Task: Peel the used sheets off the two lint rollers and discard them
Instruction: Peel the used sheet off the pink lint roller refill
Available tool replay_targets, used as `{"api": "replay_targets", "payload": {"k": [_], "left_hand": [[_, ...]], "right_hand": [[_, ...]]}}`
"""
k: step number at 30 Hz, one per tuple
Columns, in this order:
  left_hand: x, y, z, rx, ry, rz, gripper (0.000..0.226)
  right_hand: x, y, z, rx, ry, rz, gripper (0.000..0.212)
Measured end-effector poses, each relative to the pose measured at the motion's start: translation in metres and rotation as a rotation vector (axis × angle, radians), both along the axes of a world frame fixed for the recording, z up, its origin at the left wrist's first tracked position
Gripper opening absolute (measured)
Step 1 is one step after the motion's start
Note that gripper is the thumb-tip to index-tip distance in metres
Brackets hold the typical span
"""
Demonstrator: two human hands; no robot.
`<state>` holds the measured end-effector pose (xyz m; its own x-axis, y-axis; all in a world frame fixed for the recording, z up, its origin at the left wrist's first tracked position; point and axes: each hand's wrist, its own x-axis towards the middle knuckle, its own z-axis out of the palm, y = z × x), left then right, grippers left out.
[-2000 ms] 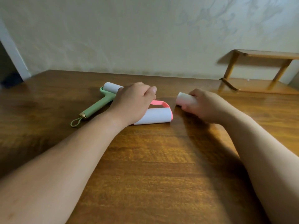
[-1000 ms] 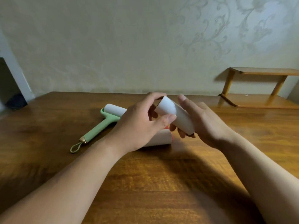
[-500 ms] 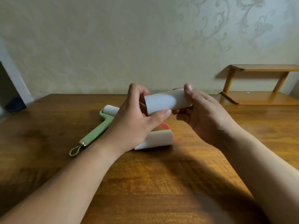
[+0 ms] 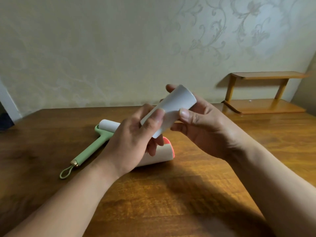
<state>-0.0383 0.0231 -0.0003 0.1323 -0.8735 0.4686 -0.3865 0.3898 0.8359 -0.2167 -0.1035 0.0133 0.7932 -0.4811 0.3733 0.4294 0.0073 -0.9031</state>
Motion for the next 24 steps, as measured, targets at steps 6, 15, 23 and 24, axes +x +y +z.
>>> {"api": "replay_targets", "payload": {"k": [6,15,23,24], "left_hand": [[-0.004,0.002,0.002,-0.012,0.000,0.021,0.060],[0.002,0.000,-0.002,0.117,-0.071,0.267,0.102],[0.015,-0.011,-0.005,0.040,0.372,0.212,0.078],[0.016,-0.011,-0.004,0.045,0.435,0.192,0.076]], "right_hand": [[0.000,0.002,0.002,-0.004,-0.011,0.033,0.051],[0.003,0.000,-0.005,0.058,0.101,-0.048,0.040],[0.002,0.001,-0.006,0.122,0.075,0.056,0.058],[0.003,0.002,-0.006,0.109,0.060,0.062,0.056]]}}
